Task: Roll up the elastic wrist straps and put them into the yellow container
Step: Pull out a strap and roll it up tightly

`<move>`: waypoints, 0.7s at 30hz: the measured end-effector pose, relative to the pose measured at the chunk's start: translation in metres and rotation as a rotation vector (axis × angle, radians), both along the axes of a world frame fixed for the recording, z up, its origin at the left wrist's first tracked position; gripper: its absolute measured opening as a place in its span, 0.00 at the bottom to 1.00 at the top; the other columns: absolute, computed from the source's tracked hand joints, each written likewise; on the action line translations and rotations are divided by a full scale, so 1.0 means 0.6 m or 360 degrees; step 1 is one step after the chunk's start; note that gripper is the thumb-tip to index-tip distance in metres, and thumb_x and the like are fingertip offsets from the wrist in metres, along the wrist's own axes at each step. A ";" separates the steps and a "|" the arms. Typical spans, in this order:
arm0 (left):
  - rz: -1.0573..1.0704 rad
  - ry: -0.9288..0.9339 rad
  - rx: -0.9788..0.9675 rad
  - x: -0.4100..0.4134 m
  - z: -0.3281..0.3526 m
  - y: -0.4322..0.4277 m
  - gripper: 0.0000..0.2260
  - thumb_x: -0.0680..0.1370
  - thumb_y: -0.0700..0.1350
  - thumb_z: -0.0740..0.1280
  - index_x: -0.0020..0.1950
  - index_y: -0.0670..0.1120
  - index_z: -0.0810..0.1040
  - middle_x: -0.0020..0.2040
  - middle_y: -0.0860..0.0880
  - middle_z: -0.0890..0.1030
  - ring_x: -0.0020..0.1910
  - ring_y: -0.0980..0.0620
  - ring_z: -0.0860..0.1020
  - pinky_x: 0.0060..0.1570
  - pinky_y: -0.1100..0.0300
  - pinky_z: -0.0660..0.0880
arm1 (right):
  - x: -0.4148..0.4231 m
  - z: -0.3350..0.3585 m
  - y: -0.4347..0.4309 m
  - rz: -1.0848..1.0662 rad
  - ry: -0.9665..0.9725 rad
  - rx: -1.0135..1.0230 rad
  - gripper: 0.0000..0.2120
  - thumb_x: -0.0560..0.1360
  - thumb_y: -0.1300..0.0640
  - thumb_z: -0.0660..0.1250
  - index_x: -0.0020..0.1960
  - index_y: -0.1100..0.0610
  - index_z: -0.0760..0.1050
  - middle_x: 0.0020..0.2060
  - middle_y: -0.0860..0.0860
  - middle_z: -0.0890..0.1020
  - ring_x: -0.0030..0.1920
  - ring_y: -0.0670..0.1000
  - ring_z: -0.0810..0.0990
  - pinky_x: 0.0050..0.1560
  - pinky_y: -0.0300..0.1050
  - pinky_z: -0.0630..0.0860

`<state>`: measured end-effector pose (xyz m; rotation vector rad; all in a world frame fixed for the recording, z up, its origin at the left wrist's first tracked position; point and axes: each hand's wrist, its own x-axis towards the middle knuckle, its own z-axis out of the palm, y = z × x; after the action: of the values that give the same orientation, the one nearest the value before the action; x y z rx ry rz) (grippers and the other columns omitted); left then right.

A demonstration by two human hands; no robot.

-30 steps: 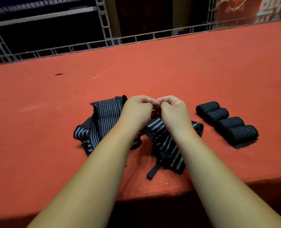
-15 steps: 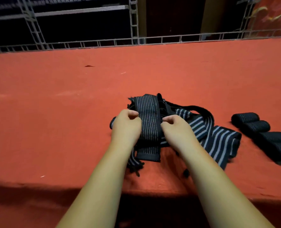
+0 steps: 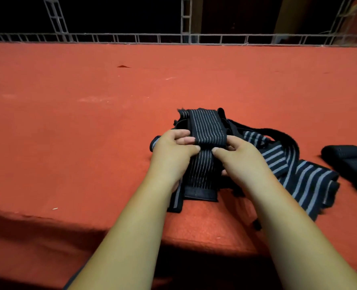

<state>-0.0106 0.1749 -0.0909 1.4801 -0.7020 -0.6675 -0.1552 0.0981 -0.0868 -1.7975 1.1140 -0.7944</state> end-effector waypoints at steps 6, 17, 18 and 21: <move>-0.0337 -0.0075 -0.0075 -0.016 0.010 0.005 0.14 0.82 0.33 0.67 0.61 0.47 0.87 0.54 0.46 0.89 0.52 0.46 0.88 0.47 0.56 0.85 | -0.016 0.010 0.009 0.0033 -0.0247 -0.0075 0.11 0.81 0.57 0.69 0.53 0.41 0.83 0.40 0.38 0.86 0.35 0.39 0.83 0.37 0.40 0.79; -0.0422 -0.0213 0.0145 -0.035 0.010 -0.007 0.16 0.81 0.48 0.69 0.66 0.64 0.85 0.56 0.63 0.87 0.57 0.63 0.85 0.66 0.56 0.79 | -0.062 0.036 0.009 -0.0079 -0.1212 0.0400 0.14 0.65 0.68 0.55 0.50 0.69 0.70 0.40 0.57 0.70 0.36 0.59 0.64 0.34 0.50 0.65; -0.0427 -0.0199 0.0127 -0.036 0.012 -0.011 0.15 0.81 0.49 0.68 0.65 0.62 0.85 0.57 0.63 0.87 0.59 0.62 0.85 0.67 0.55 0.79 | -0.066 0.038 0.010 -0.0077 -0.1212 0.0403 0.13 0.67 0.68 0.54 0.49 0.67 0.72 0.37 0.57 0.70 0.32 0.56 0.65 0.31 0.43 0.65; -0.0473 0.0073 0.0015 -0.039 0.020 -0.021 0.16 0.82 0.54 0.64 0.63 0.54 0.87 0.59 0.53 0.89 0.61 0.50 0.86 0.68 0.46 0.79 | -0.079 0.043 0.018 0.0088 -0.1080 0.0465 0.19 0.75 0.67 0.52 0.51 0.60 0.83 0.32 0.53 0.74 0.25 0.48 0.71 0.24 0.35 0.66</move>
<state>-0.0338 0.1623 -0.0790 1.3770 -0.8938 -0.9287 -0.2029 0.1089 -0.0608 -1.1698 0.6797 -1.0414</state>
